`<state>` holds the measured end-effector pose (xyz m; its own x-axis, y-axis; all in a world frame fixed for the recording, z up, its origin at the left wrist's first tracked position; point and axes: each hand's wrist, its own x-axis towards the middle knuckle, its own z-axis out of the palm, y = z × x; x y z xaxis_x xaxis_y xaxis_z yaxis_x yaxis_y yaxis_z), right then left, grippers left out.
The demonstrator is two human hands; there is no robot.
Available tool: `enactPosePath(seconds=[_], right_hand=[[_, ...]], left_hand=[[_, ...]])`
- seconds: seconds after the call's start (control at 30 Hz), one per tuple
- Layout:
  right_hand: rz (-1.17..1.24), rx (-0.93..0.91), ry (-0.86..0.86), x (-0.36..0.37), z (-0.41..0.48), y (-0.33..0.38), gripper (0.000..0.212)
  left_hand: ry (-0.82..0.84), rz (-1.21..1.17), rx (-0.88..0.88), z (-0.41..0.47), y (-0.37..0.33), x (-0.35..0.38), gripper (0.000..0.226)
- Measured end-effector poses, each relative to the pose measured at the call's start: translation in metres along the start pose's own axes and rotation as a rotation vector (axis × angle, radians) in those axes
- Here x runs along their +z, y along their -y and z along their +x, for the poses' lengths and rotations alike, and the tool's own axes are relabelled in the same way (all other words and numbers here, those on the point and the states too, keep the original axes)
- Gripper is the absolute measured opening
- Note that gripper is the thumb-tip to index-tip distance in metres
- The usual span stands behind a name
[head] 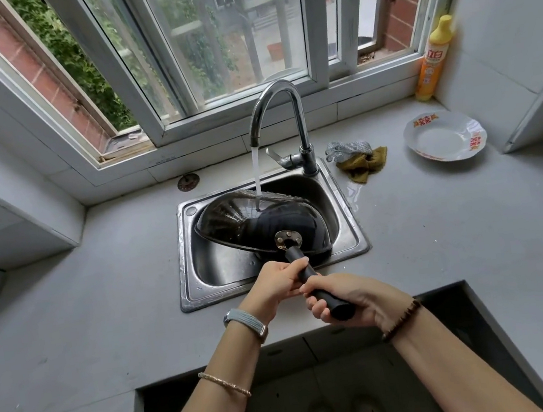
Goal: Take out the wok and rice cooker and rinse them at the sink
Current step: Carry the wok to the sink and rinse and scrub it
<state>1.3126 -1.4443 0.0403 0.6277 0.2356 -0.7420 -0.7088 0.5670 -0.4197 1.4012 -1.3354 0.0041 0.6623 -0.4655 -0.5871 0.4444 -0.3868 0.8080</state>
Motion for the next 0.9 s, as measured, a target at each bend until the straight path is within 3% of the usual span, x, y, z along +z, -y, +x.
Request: enactPosePath(seconds=[0.37,0.53,0.7,0.9], right_hand=[[0.210,0.062,0.080,-0.009,-0.017,0.049,0.013],[0.297,0.100,0.148,-0.024,-0.014,0.064,0.010],[0.374,0.128,0.264,-0.038,-0.011,0.075,0.024],[0.421,0.149,0.320,-0.046,-0.011,0.089,0.017]], left_hand=[[-0.184,0.283,0.090,0.023,-0.046,0.013,0.055],[-0.153,0.295,0.119,0.030,-0.056,0.016,0.047],[-0.129,0.279,0.133,0.036,-0.067,0.021,0.042],[-0.147,0.320,0.145,0.041,-0.079,0.028,0.049]])
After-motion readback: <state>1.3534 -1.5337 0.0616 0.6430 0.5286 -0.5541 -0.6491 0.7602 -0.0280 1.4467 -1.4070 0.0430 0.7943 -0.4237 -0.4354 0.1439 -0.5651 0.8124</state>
